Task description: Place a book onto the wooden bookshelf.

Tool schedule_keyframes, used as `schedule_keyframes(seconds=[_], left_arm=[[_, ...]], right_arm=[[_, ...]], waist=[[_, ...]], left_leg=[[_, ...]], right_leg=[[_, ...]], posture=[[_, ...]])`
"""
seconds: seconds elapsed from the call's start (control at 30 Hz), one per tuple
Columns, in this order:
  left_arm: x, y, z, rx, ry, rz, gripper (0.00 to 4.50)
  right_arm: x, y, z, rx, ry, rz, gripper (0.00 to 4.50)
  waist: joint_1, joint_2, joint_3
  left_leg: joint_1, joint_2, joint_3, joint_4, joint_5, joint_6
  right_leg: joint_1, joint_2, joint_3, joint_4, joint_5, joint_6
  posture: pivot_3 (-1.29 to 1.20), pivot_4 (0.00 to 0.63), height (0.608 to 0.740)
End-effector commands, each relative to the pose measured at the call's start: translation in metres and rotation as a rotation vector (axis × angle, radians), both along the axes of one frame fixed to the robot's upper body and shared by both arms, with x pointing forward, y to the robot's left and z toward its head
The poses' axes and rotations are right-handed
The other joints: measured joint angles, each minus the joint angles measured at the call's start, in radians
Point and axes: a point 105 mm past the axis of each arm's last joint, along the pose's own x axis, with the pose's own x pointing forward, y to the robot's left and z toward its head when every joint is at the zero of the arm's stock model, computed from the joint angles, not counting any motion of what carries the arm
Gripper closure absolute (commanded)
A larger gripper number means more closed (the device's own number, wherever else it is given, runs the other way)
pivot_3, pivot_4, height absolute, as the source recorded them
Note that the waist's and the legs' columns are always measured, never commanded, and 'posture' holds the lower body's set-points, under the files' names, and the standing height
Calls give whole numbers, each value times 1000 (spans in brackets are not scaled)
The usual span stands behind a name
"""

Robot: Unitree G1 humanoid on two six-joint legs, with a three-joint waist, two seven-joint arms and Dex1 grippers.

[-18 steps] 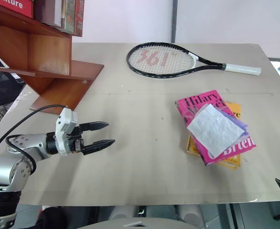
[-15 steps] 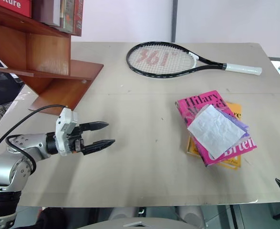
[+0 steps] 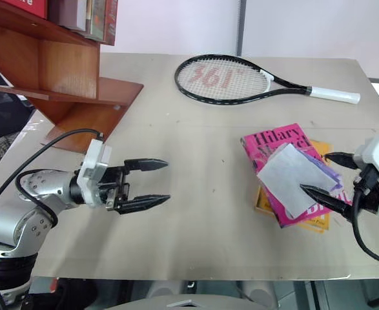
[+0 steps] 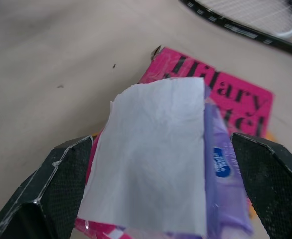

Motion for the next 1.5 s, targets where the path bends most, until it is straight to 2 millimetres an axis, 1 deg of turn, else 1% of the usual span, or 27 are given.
schedule_keyframes(seconds=[0.03, 0.07, 0.13, 0.2, 0.23, 0.27, 0.3, 0.37, 0.4, 0.43, 0.5, 0.53, 0.6, 0.67, 0.73, 0.77, 0.83, 0.97, 1.0, 1.1, 1.2, 1.23, 1.3, 1.37, 1.4, 1.47, 1.5], left_arm=[[-13, -6, 17, -30, -44, -79, 47], [-15, -7, 18, -37, -46, -82, 47], [-19, -10, 21, -50, -50, -91, 47], [-22, -13, 23, -56, -52, -98, 47], [-23, -13, 23, -57, -52, -98, 0], [-23, -13, 24, -57, -52, -98, 0], [-23, -14, 24, -60, -52, -96, 0], [-24, -17, 26, -72, -50, -98, 0], [-24, -19, 26, -76, -48, -103, 0], [-25, -21, 26, -76, -42, -112, 0], [-28, -25, 22, -62, -25, -135, 0], [-29, -26, 21, -57, -19, -150, 0], [-28, -29, 22, -69, -13, -173, 0], [-22, -33, 28, -98, -27, -182, 0], [-15, -42, 35, -143, -51, -187, 0], [-12, -45, 37, -160, -58, -188, 0], [-12, -52, 37, -174, -59, -207, 0], [-11, -63, 36, -214, -41, -229, 0], [-10, -64, 36, -218, -41, -233, 0], [-9, -67, 35, -220, -40, -244, 0], [-9, -66, 34, -217, -40, -250, 0], [-9, -65, 33, -216, -41, -250, 0], [-8, -65, 33, -214, -41, -248, 0], [-7, -64, 30, -208, -35, -247, 0], [-6, -63, 28, -203, -28, -243, 0], [-5, -61, 25, -192, -20, -232, 0], [-3, -60, 23, -188, -15, -221, 0]], right_arm=[[17, -2, -12, -46, 62, -11, 75], [22, -5, -16, -58, 84, -27, 75], [31, -14, -33, -104, 150, -65, 75], [33, -19, -47, -133, 211, -72, 75], [32, -22, -51, -164, 230, -63, 602], [32, -25, -54, -184, 241, -61, 921], [33, -26, -52, -186, 240, -65, 1346], [34, -25, -45, -169, 226, -65, 2300], [35, -24, -42, -161, 213, -65, 2912], [34, -23, -39, -150, 203, -66, 3198], [32, -24, -31, -132, 161, -66, 4127], [32, -27, -27, -112, 136, -88, 4398], [33, -45, -14, -35, 91, -211, 4398], [32, -80, -9, -36, 46, -401, 4398], [24, -115, -12, -79, 20, -580, 4398], [22, -127, -15, -97, 12, -638, 4398], [18, -143, -21, -142, 12, -719, 4398], [20, -173, -38, -191, 34, -861, 4398], [22, -176, -43, -169, 59, -871, 4398], [28, -178, -51, -150, 87, -866, 3607], [28, -177, -46, -142, 82, -857, 2305], [26, -177, -43, -146, 74, -856, 1748], [22, -176, -31, -165, 34, -851, 893], [20, -166, -14, -125, -30, -807, 81], [17, -157, -7, -85, -44, -771, 81], [5, -137, 2, -64, -52, -654, 81], [-4, -123, 7, -29, -63, -572, 81]], waist=[[1, -1, 0], [1, -1, 0], [5, -1, 1], [5, -1, 1], [6, -1, 1], [4, -1, 0], [4, -1, 0], [3, -2, 0], [4, -2, 0], [4, -2, 0], [6, -2, 0], [6, -2, 0], [6, -2, 0], [5, -2, 0], [10, -2, 0], [15, -2, 0], [9, -2, 0], [-16, -1, -1], [-22, -1, -1], [-26, -1, -1], [-23, 0, -1], [-22, 0, -1], [-20, 1, -1], [-17, 1, -1], [-17, 1, -1], [-17, 1, -1], [-14, 0, -1]], left_leg=[[0, 1, 0, 0, 0, 0], [1, 1, 0, 1, 0, 0], [0, 1, -1, 1, 0, 0], [-1, 1, -1, 1, 0, 0], [-1, 1, -1, 1, 0, 0], [-1, 1, -1, 1, 0, 1], [-1, 0, 0, 1, -1, 1], [0, 0, 0, 1, -1, 1], [0, 0, 0, 1, -1, 1], [0, 0, 0, 1, -1, 1], [0, 0, -1, 2, -1, 1], [0, 0, -1, 2, -1, 1], [0, 0, 0, 2, -1, 1], [0, -1, 1, 2, -1, 1], [0, -1, 0, 2, -1, 1], [-1, -1, -1, 2, -1, 1], [0, -2, -1, 3, -1, 1], [1, -1, 2, 3, -1, 1], [2, -1, 2, 3, -1, 1], [3, 0, 2, 3, -1, 1], [4, 0, 2, 3, -1, 1], [4, 0, 2, 3, -1, 1], [3, 0, 2, 3, -1, 1], [3, 0, 1, 3, -1, 1], [3, 0, 2, 3, -1, 1], [3, 0, 2, 3, -1, 1], [3, 0, 1, 3, -1, 1]], right_leg=[[0, 0, 0, 0, 0, 0], [0, 0, 0, 0, -2, 3], [0, 0, -1, 0, -2, 3], [0, 0, -1, 0, -1, 2], [0, 0, -1, 0, 0, 1], [0, 0, -1, 0, 0, 0], [0, 0, 0, 0, 0, 0], [0, 1, 0, 0, 0, 0], [0, 1, -1, 0, 0, 0], [0, 1, -1, 0, 0, 0], [1, 1, -1, 0, -1, 3], [1, 1, -1, 0, -1, 3], [1, 1, -1, 0, -1, 3], [1, 2, 0, 1, 0, 1], [1, 2, 0, 1, 1, 0], [1, 2, 0, 1, 1, 0], [2, 3, 0, 1, 1, 1], [2, 4, 4, 1, 2, 3], [2, 4, 4, 2, 2, 3], [2, 5, 5, 3, 1, 1], [2, 6, 5, 5, 0, 3], [2, 6, 5, 5, -1, 4], [2, 6, 5, 5, 0, 5], [2, 5, 5, 5, 1, 6], [1, 5, 5, 5, 1, 6], [1, 5, 5, 5, 1, 7], [1, 5, 5, 5, 1, 7]], posture=[[0, 150, 740], [0, 150, 740], [0, 150, 740], [0, 150, 740], [0, 150, 740], [0, 150, 740], [0, 150, 740], [0, 150, 740], [0, 150, 740], [0, 150, 740], [0, 150, 740], [0, 150, 740], [0, 150, 740], [0, 150, 740], [0, 150, 740], [0, 150, 740], [0, 150, 740], [0, 150, 740], [0, 150, 740], [0, 150, 740], [0, 150, 740], [0, 150, 740], [0, 150, 740], [0, 150, 740], [0, 150, 740], [0, 150, 740], [0, 150, 740]])
